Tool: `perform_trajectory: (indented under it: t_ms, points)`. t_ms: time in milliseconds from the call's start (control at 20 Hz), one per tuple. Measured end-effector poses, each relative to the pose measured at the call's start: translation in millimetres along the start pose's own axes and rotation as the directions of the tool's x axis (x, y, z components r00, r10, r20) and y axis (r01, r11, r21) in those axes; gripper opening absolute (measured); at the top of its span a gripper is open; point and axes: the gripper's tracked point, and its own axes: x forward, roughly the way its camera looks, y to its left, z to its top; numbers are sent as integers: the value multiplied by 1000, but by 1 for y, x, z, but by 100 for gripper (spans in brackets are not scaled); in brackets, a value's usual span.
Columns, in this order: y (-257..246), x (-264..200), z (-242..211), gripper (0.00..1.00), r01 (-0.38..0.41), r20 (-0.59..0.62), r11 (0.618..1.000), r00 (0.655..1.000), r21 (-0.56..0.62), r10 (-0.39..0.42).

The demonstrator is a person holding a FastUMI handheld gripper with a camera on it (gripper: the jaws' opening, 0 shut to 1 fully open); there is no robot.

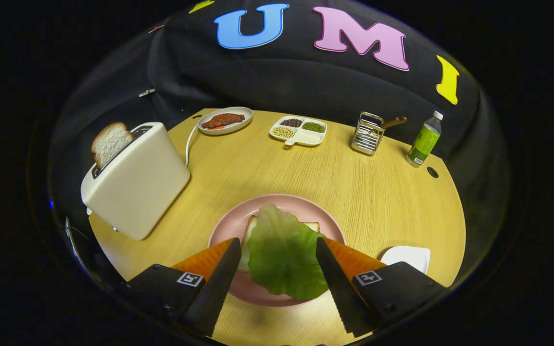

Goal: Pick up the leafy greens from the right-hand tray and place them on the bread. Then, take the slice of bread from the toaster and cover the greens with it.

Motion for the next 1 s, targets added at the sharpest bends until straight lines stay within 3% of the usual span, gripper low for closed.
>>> perform_trajectory:
  t_ms: [250,550,750,850,1000]
  points:
    - [20,-30,45,97,-27,127,999,991,-42,33]
    - [90,-68,110,98,-121,274,980,948,-157,161]
    - [143,-81,139,97,-195,309,961,918,-196,249]
    - [160,-75,145,98,-190,300,956,920,-221,253]
    - [200,-69,146,98,-245,276,945,913,-216,300]
